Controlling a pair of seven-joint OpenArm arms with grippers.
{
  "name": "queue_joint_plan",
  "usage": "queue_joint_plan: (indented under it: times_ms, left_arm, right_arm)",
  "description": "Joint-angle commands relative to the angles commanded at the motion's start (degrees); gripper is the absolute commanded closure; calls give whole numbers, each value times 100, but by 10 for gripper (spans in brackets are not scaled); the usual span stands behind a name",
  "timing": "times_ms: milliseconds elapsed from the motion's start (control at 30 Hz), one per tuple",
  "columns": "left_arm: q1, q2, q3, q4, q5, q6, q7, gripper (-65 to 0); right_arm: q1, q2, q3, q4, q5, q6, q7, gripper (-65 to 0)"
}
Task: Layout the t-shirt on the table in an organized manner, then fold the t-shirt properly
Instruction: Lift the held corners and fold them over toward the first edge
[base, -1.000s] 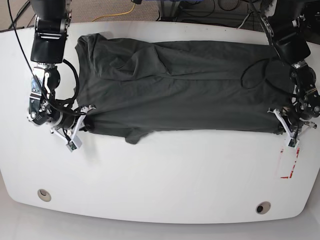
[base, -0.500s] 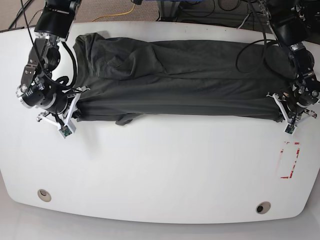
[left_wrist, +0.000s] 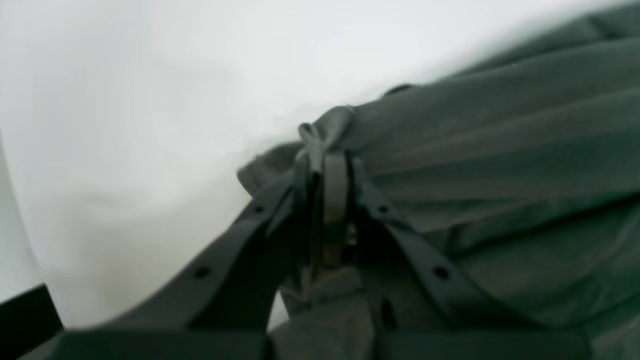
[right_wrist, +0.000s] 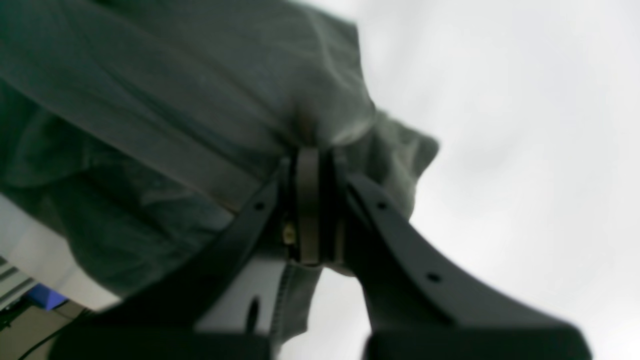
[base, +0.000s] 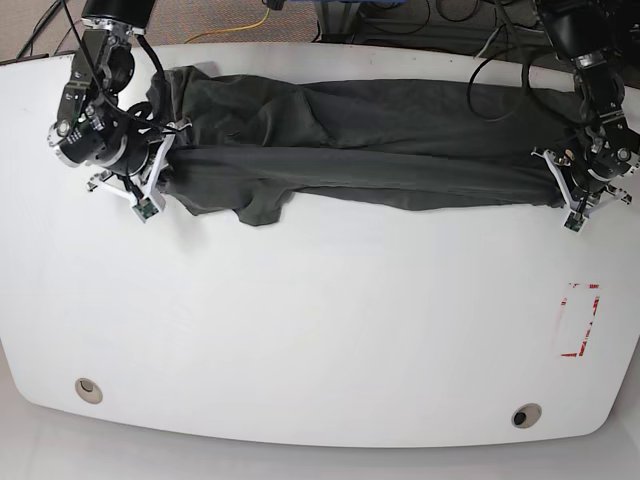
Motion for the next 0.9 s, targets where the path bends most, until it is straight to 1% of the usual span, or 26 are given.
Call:
queue_joint_plan:
  times_ms: [67,133,200,233,267,300,367,400,467,567,667,767,833,900]
  left_arm:
    - [44,-35,0,0,0,0,0,-6]
    - [88,-53,0,-18,0,0,53,-18]
    - [97,-149,0,-18,-9,0,246,-106]
    - [97,-158,0,-18,-9,0,308,-158]
    - [97,-158,0,-18,-9,0,343,-193]
    - [97,-158,0,0,-9,0,387,-281]
    - [105,-167,0,0,18,0,404,-399]
    - [105,-167,0,0,26,0,404,-446]
    - [105,-246,0,0,26,0,413,-493]
    - [105,-308,0,0,26,0,413,-474]
    - [88,-316,0,0,26,0,413,-469]
    - [70,-325,0,132,26,0,413,-469]
    - [70,-404,0,299,9,0,413,-469]
    - [70,-492,0,554,-9,0,413,-469]
  right_arm:
    - [-44,9,0,0,-9,0,0,-13]
    - [-70,9,0,0,-9,0,0,-49]
    - [-114,9,0,0,-26,0,0,-157]
    - [-141,18,0,0,-26,0,0,-198]
    - [-149,18,0,0,-26,0,0,-228]
    - [-158,18,0,0,-26,0,0,-285]
    - [-167,26,0,0,-35,0,0,-358]
    - [-167,26,0,0,-35,0,0,-390]
    - [-158,26,0,35,-26,0,0,-431]
    - [-149,132,9,202,-9,0,0,-461]
    - [-141,167,9,308,0,0,0,-460]
    - [97,167,-9,308,0,0,0,-460]
    - [229,158,-26,290,0,0,-9,-460]
    - [431,70,-53,273,0,0,-9,-460]
